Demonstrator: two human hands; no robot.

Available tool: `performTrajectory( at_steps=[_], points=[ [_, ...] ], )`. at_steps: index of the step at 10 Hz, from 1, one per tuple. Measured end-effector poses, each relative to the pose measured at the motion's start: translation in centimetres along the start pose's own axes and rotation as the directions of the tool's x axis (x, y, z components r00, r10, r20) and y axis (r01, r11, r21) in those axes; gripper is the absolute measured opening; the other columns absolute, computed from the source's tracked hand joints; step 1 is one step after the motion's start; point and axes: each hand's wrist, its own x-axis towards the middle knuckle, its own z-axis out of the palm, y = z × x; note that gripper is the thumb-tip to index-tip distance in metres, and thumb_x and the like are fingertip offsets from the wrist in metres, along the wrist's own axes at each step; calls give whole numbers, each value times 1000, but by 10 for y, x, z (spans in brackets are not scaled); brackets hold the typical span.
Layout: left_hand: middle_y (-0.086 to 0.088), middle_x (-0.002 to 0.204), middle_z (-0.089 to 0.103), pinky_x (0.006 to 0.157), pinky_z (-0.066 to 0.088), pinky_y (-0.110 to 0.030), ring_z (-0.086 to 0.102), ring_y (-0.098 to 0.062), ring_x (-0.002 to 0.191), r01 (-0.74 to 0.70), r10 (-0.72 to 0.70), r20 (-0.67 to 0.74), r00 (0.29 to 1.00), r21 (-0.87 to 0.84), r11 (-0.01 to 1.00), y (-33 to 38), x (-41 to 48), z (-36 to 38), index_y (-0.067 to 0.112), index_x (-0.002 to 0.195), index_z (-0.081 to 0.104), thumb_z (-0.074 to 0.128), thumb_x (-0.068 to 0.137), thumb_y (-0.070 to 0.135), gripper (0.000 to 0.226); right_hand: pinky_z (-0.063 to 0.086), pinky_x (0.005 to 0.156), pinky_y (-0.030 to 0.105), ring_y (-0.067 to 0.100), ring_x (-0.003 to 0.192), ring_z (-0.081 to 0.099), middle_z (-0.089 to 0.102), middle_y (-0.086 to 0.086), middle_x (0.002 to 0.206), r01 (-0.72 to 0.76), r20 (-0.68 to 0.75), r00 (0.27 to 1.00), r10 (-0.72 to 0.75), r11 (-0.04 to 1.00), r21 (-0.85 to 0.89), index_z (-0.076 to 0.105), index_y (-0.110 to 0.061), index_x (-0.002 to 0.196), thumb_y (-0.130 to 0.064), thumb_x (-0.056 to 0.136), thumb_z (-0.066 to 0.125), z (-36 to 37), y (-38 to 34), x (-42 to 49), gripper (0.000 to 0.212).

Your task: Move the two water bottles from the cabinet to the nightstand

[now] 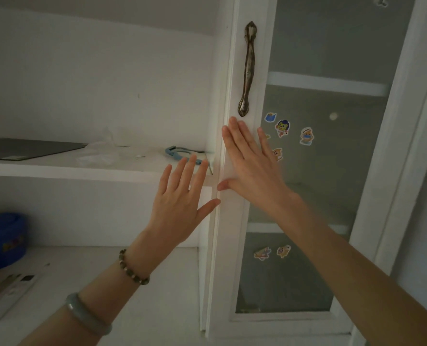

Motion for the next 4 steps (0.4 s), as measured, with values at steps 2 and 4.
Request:
performTrajectory(
  at_steps=[2,4],
  points=[
    [-19,145,34,109,25,-52,33,-35,132,13,-15,39,999,31,999,13,-7,-16,9,141,28,21,87,64,77,-13,111,46,21,137,-23,-16,13,155,-18,35,999,17,1000,11,-13,-6,144,-59,72,63,-5,-4,-2,117],
    [-21,141,40,105,30,-55,38,-38,129,52,-54,74,996,20,998,26,-28,-47,8,138,31,19,86,63,77,-9,112,48,30,141,-15,-13,16,155,-47,84,996,39,994,96,-7,-4,145,-52,82,56,-27,-11,-18,101]
  ],
)
